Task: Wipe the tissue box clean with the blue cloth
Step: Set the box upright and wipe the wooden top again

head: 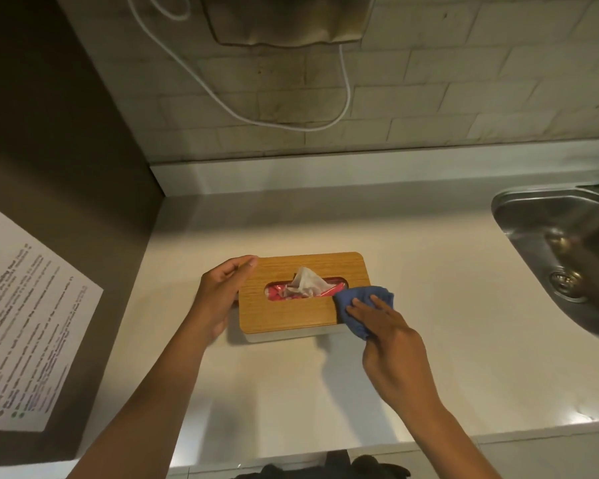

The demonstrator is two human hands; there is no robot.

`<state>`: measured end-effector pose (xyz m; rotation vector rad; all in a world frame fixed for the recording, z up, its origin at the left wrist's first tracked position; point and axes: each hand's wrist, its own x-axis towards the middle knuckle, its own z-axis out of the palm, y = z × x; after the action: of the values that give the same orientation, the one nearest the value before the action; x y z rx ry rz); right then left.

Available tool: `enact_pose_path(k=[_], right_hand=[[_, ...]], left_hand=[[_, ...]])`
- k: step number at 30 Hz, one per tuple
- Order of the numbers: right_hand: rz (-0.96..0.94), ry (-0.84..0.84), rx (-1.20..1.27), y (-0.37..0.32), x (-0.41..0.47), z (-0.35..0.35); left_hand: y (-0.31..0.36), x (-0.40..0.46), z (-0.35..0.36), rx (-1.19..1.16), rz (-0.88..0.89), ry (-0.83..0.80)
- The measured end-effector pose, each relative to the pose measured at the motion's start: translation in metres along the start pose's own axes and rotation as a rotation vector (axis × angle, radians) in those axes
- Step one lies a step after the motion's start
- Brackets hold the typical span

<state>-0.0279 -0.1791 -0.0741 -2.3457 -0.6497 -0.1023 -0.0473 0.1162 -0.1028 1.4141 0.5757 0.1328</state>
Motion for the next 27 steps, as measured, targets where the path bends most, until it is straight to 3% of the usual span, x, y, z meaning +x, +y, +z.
enact_pose_path(k=[3,7,16,22,24,27], right_hand=[[0.055,0.138,0.078,0.019,-0.001,0.001],[0.077,0.248,-0.002,0.058,0.008,-0.003],[-0.06,0.015,-0.177,0.118,0.016,0.024],[-0.049,-0.141,-0.347,0.126,0.013,0.019],[-0.049,-0.126,-0.414,0.123,0.015,0.014],[0.052,-0.01,-0.321,0.11,0.031,0.013]], left_hand=[[0.001,0.003,-0.002,0.005,-0.019,-0.023],[-0.001,0.007,-0.005,0.003,-0.032,-0.031],[-0.003,0.009,-0.007,0.028,-0.046,-0.07],[-0.01,0.005,-0.009,0.024,-0.067,-0.047],[-0.013,0.004,-0.01,0.022,-0.067,-0.039],[-0.015,0.003,-0.009,0.018,-0.067,-0.021]])
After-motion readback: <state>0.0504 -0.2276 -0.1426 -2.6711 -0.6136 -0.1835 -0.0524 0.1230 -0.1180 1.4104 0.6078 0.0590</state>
